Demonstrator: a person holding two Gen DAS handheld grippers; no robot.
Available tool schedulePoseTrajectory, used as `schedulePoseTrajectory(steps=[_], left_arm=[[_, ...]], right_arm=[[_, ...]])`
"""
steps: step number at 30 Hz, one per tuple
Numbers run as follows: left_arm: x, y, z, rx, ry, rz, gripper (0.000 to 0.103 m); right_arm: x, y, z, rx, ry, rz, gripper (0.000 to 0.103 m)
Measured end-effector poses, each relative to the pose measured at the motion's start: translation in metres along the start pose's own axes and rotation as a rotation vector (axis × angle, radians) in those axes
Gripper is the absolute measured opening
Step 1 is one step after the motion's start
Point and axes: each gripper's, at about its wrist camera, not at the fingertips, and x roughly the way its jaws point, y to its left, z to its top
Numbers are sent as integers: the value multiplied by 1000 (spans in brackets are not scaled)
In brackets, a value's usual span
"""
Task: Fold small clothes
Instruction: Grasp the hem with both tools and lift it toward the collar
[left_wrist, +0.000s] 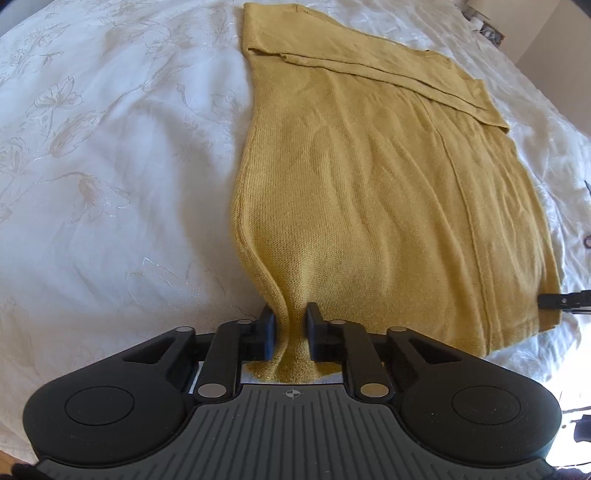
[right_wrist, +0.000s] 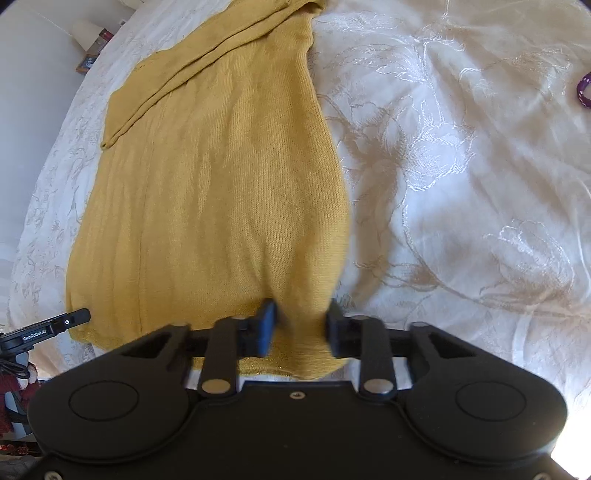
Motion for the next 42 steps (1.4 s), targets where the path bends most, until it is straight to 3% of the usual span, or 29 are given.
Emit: schedulePoseTrajectory(steps=[5, 9, 16, 23, 31, 38, 42], left_arm=[[-23, 3, 11, -94, -37, -61, 6], [-53, -1, 36, -159, -125, -97, 6], [-78, -18, 108, -217, -297, -101, 6], [-60, -18, 189, -253, -417, -95, 6], [-14, -7, 252, -255, -388, -72, 6], [28, 3, 283, -207, -306, -55, 6], [49, 12, 294, -235, -268, -52, 6]], right_arm=[[-25, 9, 10, -34, -18, 96, 12], [-53, 17, 35, -43, -80, 180, 12], [-72, 28, 110, -58, -211, 271, 12], [-57, 35, 198, -50, -298, 296, 12], [-15, 38, 269, -55, -310, 207, 12], [24, 32, 298, 20, -282, 143, 13], [41, 27, 310, 65, -258, 104, 15]])
